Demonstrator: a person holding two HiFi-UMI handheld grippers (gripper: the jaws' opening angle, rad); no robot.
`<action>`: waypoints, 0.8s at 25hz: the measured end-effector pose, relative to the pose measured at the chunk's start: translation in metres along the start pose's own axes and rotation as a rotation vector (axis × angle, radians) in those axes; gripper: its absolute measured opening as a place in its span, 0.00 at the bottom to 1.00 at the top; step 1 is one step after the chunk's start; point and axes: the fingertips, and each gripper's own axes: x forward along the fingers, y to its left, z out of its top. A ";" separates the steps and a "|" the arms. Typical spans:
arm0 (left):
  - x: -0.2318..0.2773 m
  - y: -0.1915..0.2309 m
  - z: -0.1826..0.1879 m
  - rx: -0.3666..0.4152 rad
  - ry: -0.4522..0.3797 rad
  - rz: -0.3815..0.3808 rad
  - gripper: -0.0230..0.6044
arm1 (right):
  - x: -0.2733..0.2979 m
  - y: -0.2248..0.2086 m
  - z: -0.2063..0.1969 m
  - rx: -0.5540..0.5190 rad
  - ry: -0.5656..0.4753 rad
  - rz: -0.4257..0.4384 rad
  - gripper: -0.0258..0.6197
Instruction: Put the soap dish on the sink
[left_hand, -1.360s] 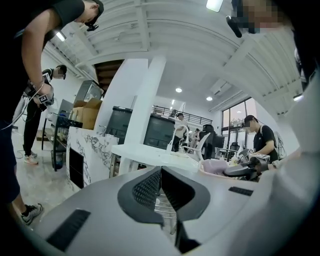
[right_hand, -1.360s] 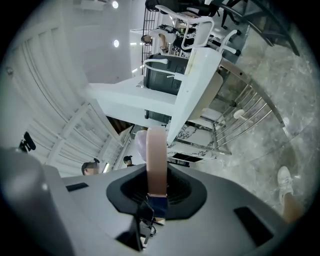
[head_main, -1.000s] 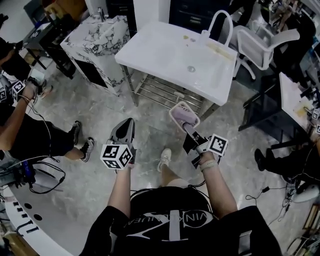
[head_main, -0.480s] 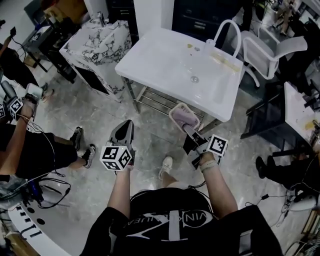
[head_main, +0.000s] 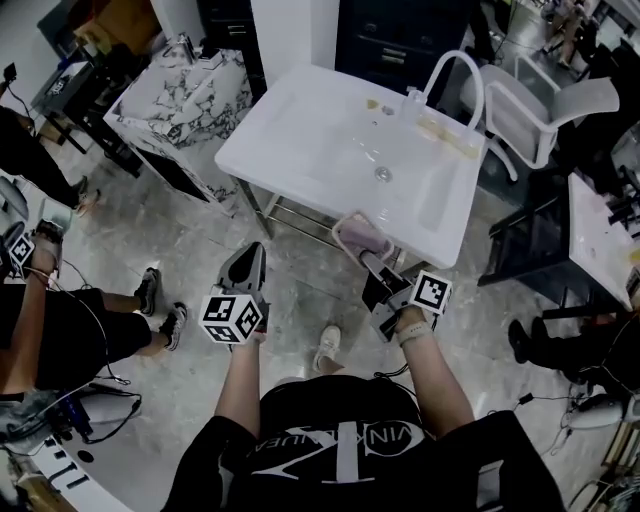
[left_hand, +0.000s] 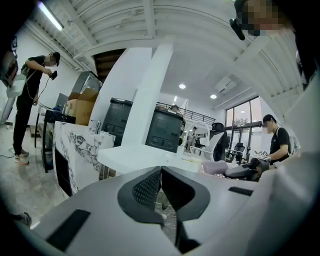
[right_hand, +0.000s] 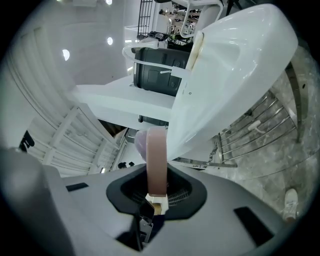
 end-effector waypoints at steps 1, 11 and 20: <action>0.008 0.000 0.002 0.001 0.002 -0.001 0.07 | 0.003 -0.001 0.006 0.003 0.001 -0.003 0.15; 0.081 0.001 0.007 0.007 -0.004 -0.040 0.06 | 0.031 -0.016 0.047 0.002 0.009 -0.020 0.15; 0.127 -0.003 0.020 0.013 -0.001 -0.086 0.06 | 0.061 -0.012 0.071 0.028 0.028 -0.030 0.15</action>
